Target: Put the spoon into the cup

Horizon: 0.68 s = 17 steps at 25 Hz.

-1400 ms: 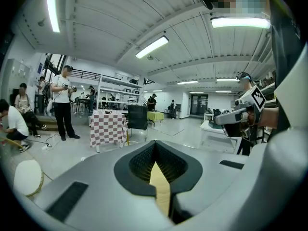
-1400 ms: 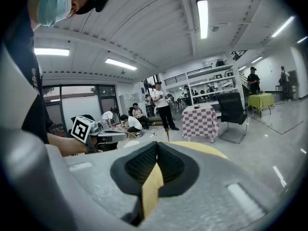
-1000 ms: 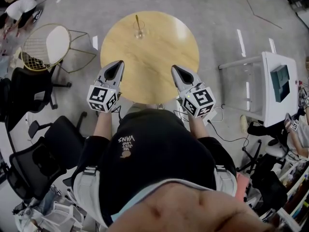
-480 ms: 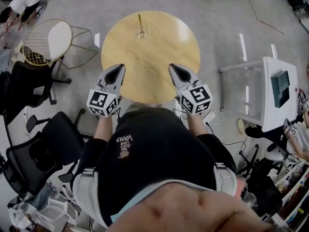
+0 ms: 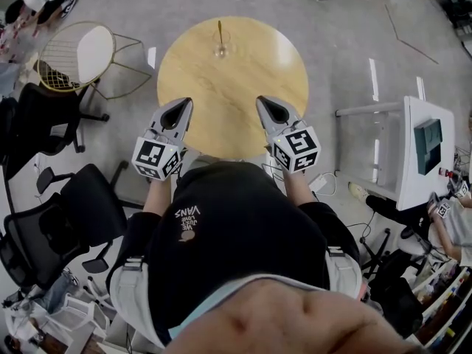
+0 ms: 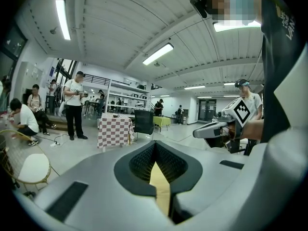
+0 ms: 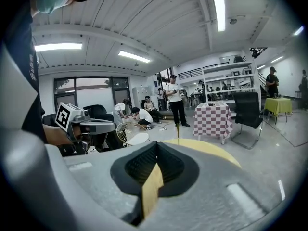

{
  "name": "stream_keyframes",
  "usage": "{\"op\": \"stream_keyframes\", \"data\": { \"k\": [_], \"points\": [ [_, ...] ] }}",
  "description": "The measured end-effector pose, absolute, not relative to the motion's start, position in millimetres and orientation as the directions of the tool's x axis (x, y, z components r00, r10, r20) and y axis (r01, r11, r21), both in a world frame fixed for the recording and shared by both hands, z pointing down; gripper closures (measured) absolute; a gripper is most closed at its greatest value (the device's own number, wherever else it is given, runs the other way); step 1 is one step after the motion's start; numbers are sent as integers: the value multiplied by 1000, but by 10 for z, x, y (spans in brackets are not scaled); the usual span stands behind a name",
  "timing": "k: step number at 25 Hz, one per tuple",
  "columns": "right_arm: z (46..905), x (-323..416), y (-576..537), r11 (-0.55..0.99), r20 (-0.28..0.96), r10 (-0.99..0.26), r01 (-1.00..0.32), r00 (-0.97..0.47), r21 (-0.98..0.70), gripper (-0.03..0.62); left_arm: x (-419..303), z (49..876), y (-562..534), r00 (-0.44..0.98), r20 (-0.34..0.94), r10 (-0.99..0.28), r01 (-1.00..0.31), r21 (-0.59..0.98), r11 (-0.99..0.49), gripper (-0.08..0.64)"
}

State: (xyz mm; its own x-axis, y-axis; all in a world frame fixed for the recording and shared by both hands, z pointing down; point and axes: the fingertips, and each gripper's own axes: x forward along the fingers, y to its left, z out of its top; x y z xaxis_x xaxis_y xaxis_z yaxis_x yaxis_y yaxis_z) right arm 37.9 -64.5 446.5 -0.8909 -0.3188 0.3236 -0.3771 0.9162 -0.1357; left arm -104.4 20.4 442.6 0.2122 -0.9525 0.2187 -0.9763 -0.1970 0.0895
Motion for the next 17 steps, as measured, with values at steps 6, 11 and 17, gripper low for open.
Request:
{"op": "stream_keyframes", "data": {
  "k": [6,11,17],
  "points": [
    [4468,312,-673,921,325,-312,-368,-893,-128,595,-1109,4438,207,198,214,-957,-979,97,-181,549],
    [4465,287,-675,923,324,-308,-363,-894,-124,595,-1138,4423,200,194,210,-958,-979,98,-176,549],
    [4510,251,-695,922,327,-308,-364,-894,-128,595,-1153,4459,157,203,215,-955,-978,99,-185,549]
  ]
}}
